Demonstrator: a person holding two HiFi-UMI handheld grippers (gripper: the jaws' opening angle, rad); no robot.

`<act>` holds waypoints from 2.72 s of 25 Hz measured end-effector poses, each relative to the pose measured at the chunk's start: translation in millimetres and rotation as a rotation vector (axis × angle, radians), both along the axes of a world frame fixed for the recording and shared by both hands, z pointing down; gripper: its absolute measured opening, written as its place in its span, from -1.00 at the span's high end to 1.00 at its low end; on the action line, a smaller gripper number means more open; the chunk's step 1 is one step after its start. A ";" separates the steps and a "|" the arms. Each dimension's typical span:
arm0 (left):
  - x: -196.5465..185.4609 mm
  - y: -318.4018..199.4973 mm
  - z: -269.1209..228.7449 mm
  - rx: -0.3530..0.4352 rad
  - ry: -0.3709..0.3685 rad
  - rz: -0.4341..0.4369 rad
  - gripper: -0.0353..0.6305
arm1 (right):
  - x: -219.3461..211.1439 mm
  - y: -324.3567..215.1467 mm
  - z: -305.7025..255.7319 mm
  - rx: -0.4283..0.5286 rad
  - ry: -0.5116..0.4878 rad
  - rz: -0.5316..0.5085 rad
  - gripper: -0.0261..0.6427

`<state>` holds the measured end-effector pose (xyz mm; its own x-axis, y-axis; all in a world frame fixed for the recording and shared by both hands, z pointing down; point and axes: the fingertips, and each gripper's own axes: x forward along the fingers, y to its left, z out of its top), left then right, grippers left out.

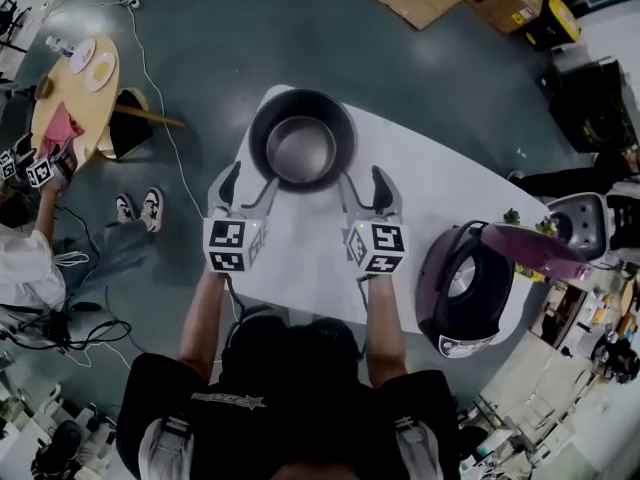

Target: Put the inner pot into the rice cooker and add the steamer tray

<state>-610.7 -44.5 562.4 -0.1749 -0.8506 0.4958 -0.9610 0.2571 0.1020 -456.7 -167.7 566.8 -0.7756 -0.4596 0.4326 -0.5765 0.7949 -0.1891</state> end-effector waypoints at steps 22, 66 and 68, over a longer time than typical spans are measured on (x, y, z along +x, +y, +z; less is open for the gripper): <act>-34.3 -37.4 65.2 -0.091 0.037 0.050 0.16 | -33.8 -19.5 65.8 -0.068 0.083 0.017 0.19; 118.5 -17.0 -86.7 0.117 -0.117 0.195 0.26 | 145.5 28.4 -99.9 0.188 -0.041 0.268 0.49; 134.1 -13.1 -94.6 0.129 -0.122 0.207 0.26 | 162.7 35.3 -108.6 0.202 -0.049 0.284 0.49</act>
